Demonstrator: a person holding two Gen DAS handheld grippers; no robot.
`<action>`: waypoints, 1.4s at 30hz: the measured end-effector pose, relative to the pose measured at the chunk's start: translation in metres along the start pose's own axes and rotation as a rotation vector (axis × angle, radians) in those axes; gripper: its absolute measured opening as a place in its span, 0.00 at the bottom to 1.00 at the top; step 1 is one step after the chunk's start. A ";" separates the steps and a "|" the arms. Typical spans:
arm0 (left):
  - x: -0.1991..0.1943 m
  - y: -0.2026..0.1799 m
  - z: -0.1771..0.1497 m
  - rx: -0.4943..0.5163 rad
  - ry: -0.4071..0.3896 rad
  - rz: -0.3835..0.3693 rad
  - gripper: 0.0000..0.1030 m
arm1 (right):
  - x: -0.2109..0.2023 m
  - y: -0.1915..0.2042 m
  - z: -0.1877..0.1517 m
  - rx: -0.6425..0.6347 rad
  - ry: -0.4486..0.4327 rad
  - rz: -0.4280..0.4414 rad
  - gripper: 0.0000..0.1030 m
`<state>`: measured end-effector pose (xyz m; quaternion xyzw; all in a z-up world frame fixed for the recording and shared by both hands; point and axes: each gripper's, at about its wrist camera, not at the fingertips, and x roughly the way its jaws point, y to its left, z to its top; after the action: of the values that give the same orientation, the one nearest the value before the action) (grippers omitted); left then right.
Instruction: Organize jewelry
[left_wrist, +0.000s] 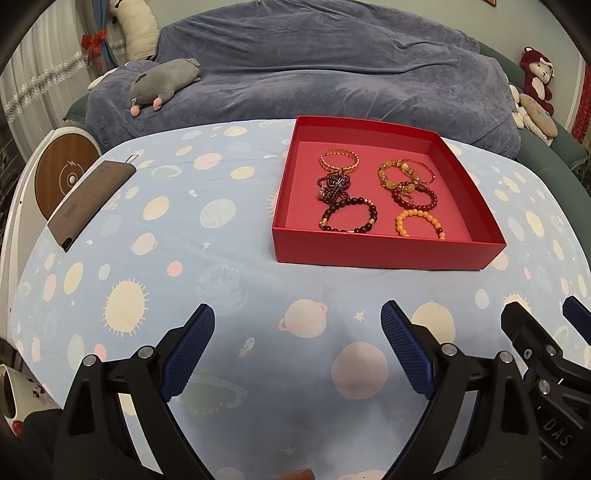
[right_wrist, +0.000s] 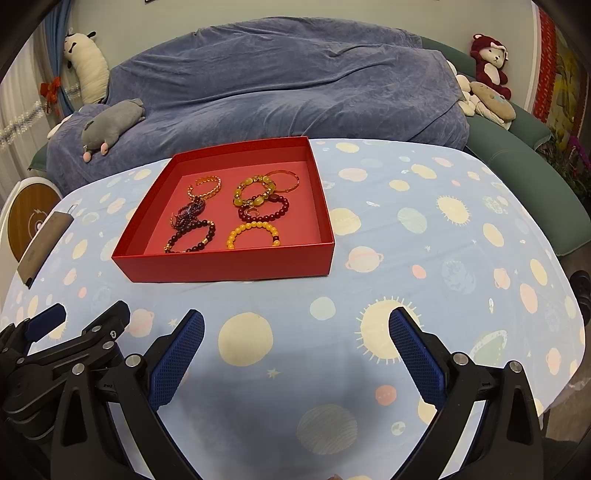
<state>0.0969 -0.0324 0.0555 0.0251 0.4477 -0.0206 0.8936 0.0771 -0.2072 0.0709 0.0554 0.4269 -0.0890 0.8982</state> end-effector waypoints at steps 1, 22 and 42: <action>0.000 0.000 0.000 0.001 -0.001 0.001 0.85 | 0.000 0.000 0.000 0.001 0.001 0.001 0.94; 0.001 -0.001 0.001 0.006 -0.008 0.012 0.85 | 0.001 0.000 0.000 0.001 0.004 -0.001 0.94; 0.001 -0.001 0.002 0.006 -0.008 0.013 0.85 | 0.001 -0.001 0.000 0.000 0.001 -0.003 0.94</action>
<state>0.0984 -0.0333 0.0560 0.0307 0.4439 -0.0160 0.8954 0.0777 -0.2078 0.0705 0.0551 0.4274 -0.0903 0.8979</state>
